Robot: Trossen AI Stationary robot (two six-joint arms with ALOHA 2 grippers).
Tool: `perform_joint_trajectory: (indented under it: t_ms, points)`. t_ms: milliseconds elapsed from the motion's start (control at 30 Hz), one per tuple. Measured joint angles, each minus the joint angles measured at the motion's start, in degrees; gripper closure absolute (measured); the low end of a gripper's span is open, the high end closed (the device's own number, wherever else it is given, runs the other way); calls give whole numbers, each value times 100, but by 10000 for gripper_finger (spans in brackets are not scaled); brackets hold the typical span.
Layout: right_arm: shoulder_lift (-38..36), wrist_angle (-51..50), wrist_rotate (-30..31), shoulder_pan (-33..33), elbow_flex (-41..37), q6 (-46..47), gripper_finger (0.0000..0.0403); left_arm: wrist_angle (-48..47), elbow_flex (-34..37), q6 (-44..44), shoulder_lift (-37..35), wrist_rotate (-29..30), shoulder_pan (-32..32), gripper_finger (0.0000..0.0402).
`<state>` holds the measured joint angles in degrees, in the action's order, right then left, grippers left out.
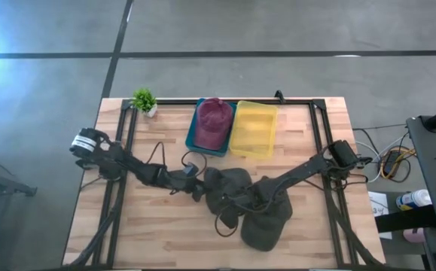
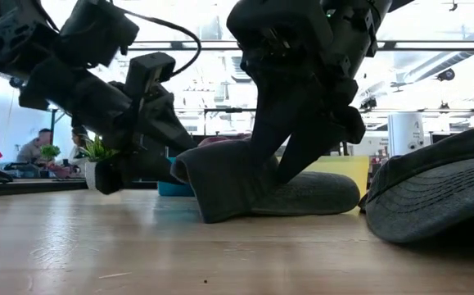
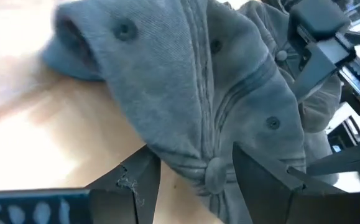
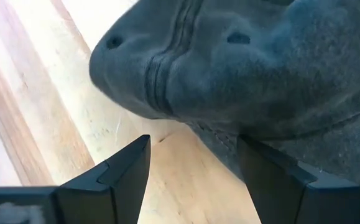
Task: Pick & Place hat
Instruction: Put the left black cap into the yellow bin
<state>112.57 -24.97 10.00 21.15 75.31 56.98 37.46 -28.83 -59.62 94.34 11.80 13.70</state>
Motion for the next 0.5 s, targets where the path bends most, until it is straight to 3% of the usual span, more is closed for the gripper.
perform_joint_trajectory:
  t_ms: [333,500]
  points:
    - [0,-4,2,-4,2,-1,170,495,-283,74,405,-92,1,213]
    - [-157,-121,188,92,0,-25,170,505,-301,220,300,-142,1,263]
